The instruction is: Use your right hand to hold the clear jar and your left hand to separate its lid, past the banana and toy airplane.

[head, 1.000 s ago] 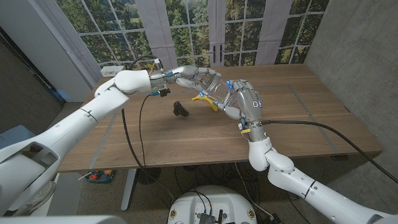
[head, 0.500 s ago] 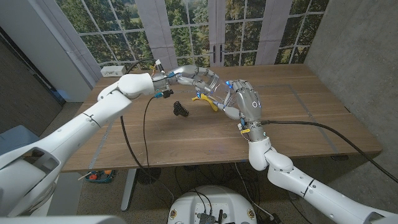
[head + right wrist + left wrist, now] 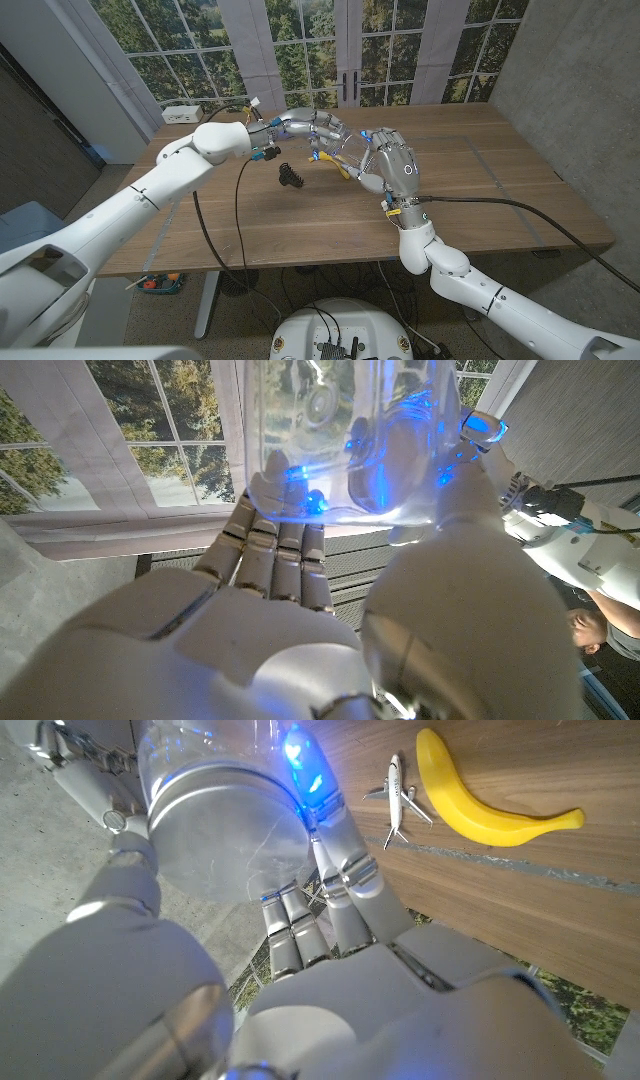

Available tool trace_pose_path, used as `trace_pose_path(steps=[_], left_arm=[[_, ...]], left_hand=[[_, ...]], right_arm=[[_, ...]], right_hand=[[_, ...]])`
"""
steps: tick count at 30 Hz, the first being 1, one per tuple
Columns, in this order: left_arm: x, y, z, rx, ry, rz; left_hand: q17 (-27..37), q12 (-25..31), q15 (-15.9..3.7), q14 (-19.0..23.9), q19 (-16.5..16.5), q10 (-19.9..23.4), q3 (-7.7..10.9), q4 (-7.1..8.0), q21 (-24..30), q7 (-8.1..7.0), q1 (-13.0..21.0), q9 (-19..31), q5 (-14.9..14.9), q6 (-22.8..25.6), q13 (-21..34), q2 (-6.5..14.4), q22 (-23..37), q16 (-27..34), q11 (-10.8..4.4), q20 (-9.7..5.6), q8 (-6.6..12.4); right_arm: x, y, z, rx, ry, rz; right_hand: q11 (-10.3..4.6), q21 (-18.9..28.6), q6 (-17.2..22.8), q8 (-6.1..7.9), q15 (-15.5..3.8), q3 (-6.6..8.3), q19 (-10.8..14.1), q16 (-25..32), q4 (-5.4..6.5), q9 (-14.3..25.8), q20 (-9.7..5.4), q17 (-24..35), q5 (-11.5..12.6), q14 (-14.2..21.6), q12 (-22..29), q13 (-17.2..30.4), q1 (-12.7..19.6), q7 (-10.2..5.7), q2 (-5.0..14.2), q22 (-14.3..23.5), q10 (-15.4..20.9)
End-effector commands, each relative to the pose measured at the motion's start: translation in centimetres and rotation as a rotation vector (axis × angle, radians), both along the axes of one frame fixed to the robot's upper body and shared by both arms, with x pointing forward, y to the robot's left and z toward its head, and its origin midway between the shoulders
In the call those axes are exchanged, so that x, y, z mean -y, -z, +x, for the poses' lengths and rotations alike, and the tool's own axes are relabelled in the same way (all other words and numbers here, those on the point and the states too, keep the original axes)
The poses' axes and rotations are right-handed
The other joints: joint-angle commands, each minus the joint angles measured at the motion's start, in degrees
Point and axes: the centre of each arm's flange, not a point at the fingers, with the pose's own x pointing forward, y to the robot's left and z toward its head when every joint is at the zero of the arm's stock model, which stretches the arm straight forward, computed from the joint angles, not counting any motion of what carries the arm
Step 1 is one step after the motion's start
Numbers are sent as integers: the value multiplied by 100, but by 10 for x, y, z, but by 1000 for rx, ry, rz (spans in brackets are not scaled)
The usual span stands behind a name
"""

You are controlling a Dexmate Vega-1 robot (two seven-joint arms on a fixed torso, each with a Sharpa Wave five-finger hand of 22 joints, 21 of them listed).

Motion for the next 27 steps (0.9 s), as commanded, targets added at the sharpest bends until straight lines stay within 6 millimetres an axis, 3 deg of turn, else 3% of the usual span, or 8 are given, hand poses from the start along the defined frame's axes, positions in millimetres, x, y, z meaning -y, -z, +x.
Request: trace_pose_path(steps=[1,7,12,14,16,19,22,27], left_arm=[[3,1,4,-191,-31,58],[2,-2,7,-243,-35,86],[3,-5,7,-224,-52,126],[1,-6,7,-203,-47,103],[-3,-5,8,-172,-23,46],[-8,-3,10,-137,41,-38],[-11,-1,11,-129,130,-82],[-13,1,14,-88,226,-143]], left_hand=[[14,-104,-983,1228,69,3205,307,611,-5,1773,-1308,89,97,2524,11,1068,-29,26,1618,109,-27],[20,-317,-925,1255,10,3399,613,1399,-121,1748,-2103,183,311,2674,26,1672,85,97,1642,191,-163],[70,-393,-1019,1299,-83,3548,1291,1451,70,1717,-2011,285,369,2747,37,1771,375,268,1537,84,-192],[72,-508,-1129,1204,-170,3445,1703,1330,110,1713,-1852,356,311,2625,45,1697,395,293,1454,1,-268],[62,-786,-1167,1021,-228,3046,1631,1188,109,1748,-2073,350,109,2073,59,1169,263,190,1447,-61,-624],[31,-1467,-931,-98,-602,1682,1443,829,-172,1701,-2578,188,50,999,96,456,-18,-464,1519,366,-1422],[66,-1657,-419,-2201,-1819,-287,1611,353,-1008,1343,-2820,-199,46,-727,119,329,-58,-816,1664,1113,-2178],[28,-1632,-18,-4195,-3319,-2090,1750,-296,-1999,551,-2744,-500,-7,-2267,86,321,-43,-832,1410,1710,-2166]], right_arm=[[1,1,1,41,-16,-8],[4,0,2,59,-32,1],[7,-3,2,77,-36,25],[8,-4,3,79,-32,31],[8,-4,3,80,-28,34],[8,-4,4,77,-24,37],[10,-4,6,72,-19,45],[11,-5,7,72,-15,55]], right_hand=[[-1980,49,2427,197,-1563,1853,-9,-17,424,60,-1,26,-1,623,20,1313,122,-1551,389,21,1945],[-1975,63,2431,196,-1567,1861,-16,-29,420,54,-2,53,-8,621,7,1308,120,-1548,381,21,1951],[-1973,75,2422,195,-1567,1871,-21,-44,418,57,-1,72,-13,612,0,1317,120,-1546,379,22,1947],[-1972,79,2422,195,-1563,1873,-25,-48,422,57,-4,79,-16,612,-8,1305,115,-1547,381,22,1956],[-1976,83,2423,196,-1567,1872,-28,-47,418,58,1,90,-18,613,-4,1323,117,-1543,375,22,1946],[-1973,90,2422,197,-1562,1881,-26,-59,424,60,-2,92,-19,608,-10,1319,111,-1544,383,23,1950],[-1976,97,2411,196,-1565,1885,-28,-64,422,64,-2,104,-22,606,-12,1328,111,-1549,381,23,1945],[-1975,104,2416,195,-1564,1888,-34,-69,424,59,0,117,-25,609,-17,1329,107,-1548,381,23,1947]])
